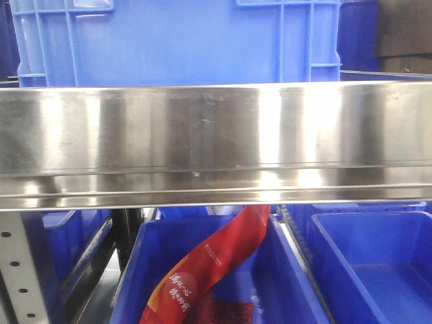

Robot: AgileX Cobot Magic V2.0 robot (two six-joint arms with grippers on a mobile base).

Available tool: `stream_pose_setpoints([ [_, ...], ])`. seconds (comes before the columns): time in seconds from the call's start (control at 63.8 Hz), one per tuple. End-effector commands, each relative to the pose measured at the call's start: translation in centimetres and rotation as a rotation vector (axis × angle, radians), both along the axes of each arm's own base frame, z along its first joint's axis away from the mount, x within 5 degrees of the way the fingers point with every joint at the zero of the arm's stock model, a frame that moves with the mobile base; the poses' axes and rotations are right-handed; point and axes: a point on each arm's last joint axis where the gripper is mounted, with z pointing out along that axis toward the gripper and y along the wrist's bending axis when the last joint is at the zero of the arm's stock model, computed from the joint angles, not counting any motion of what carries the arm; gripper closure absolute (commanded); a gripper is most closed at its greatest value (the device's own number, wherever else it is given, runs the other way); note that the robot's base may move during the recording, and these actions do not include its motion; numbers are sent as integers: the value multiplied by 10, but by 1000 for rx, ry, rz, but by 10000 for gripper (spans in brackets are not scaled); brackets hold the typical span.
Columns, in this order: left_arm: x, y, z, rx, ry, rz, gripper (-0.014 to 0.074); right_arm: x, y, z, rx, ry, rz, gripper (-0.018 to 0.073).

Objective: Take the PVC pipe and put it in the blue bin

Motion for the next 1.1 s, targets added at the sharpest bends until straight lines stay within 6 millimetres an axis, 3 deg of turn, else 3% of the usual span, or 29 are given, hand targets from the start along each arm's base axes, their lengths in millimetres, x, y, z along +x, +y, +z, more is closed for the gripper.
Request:
stream_pose_setpoints([
  [0.0, -1, 1, 1, -18, -14, 3, 707, -10, -9, -12, 5, -32, -69, 727],
  [0.204, -1, 1, 1, -18, -14, 3, 707, -32, -18, -54, 3, -25, -157, 727],
  [0.345, -1, 1, 1, -18, -14, 3, 707, -43, -18, -72, 1, -8, -161, 727],
  [0.502, -1, 1, 1, -18, -14, 3, 707, -53, -18, -81, -5, -74, -160, 727],
  [1.082, -1, 1, 2, -19, -16, 3, 707, -53, -20, -83, -58, -55, -212, 727],
])
